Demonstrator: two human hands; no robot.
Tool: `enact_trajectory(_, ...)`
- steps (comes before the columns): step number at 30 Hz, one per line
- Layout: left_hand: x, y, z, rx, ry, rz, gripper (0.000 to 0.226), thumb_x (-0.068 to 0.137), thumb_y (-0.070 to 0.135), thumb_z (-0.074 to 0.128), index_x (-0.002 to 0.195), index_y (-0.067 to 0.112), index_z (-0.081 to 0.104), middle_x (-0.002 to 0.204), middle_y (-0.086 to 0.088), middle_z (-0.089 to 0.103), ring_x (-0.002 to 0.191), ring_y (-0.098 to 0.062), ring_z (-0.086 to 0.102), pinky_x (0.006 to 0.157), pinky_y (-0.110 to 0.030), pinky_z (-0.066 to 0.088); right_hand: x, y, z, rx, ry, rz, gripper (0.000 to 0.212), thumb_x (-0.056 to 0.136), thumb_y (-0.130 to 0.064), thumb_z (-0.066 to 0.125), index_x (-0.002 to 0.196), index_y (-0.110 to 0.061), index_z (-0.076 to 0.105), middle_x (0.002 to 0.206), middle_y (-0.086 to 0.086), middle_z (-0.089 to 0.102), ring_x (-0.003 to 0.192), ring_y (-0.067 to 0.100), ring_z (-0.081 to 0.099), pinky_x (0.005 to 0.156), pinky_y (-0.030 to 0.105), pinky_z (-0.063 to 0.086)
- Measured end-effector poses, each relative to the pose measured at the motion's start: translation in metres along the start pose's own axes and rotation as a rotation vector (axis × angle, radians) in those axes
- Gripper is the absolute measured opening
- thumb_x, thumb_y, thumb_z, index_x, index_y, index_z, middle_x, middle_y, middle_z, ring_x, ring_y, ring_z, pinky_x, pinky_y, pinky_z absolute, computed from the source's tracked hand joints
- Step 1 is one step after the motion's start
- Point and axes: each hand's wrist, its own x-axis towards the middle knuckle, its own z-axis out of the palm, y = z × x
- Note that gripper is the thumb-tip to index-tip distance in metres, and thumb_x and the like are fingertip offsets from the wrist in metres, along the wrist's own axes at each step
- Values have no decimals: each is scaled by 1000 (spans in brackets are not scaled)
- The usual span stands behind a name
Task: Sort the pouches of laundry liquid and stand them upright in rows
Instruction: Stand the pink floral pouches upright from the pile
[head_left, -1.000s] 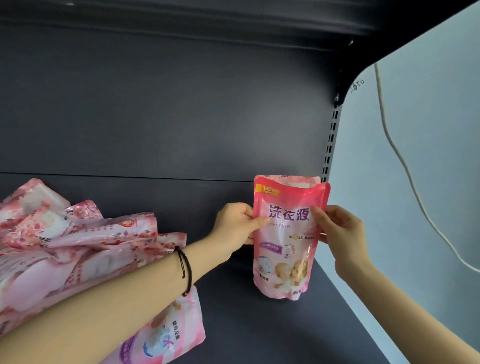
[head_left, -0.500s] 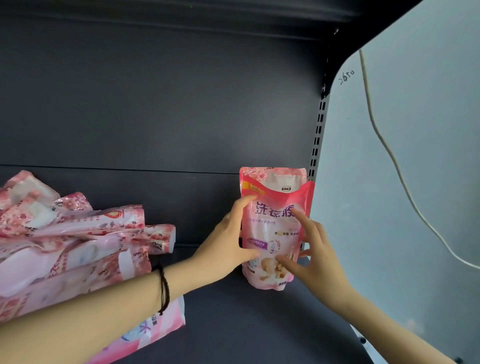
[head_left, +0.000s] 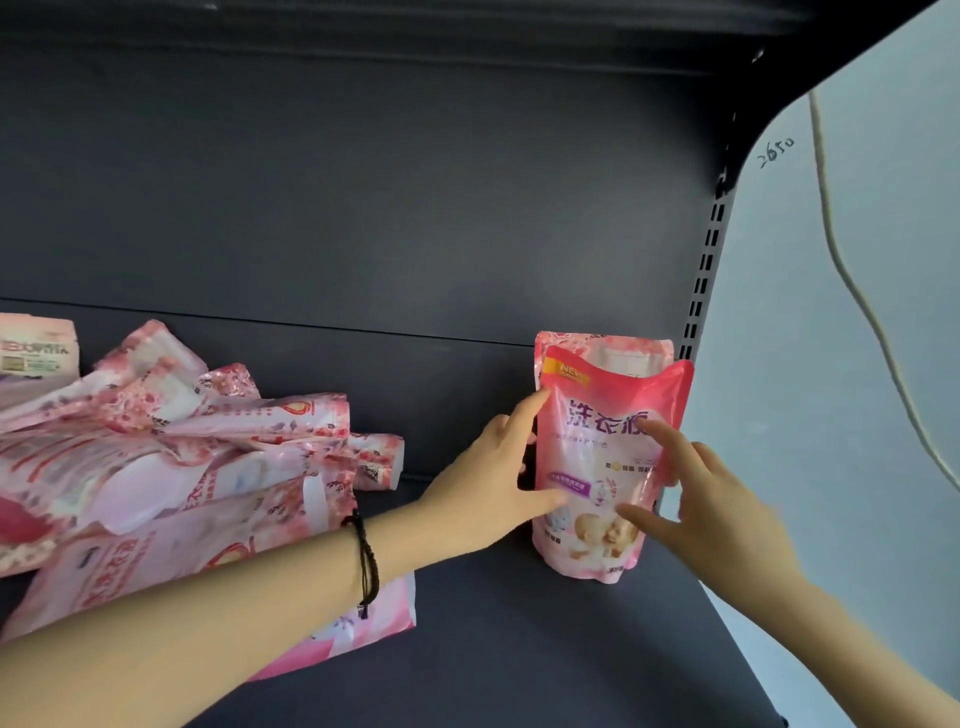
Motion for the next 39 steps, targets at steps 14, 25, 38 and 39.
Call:
enact_trajectory(14,-49,-75,-192,974,-178,141,27,90,56,44,105,37,57,89,16,50,99,-8,53,66,-27,39,66,-149,-23,-279,-302,-342,22,90,-53,44,103,-39,56,78,-18,59,78,7,58,59,24,45)
enact_trajectory(25,-87,-161,-286,1046,-122,113,36,81,66,52,103,39,60,103,18,60,102,-5,53,74,-24,33,123,-276,51,-345,-241,-601,29,93,-46,47,117,-31,55,107,-5,63,93,25,63,65,28,40)
enact_trajectory(38,-89,-199,-300,414,119,-293,38,86,56,56,71,22,61,79,19,56,83,1,59,72,-28,46,140,-353,110,-185,-248,-701,19,86,-36,58,97,-22,61,95,-4,58,90,22,56,59,29,32)
enact_trajectory(39,-87,-200,-298,402,115,-325,47,88,56,53,64,15,55,70,15,52,78,-5,60,67,-26,40,141,-354,111,-190,-230,-703,14,86,-32,55,90,-20,61,90,-3,57,86,24,57,57,28,30)
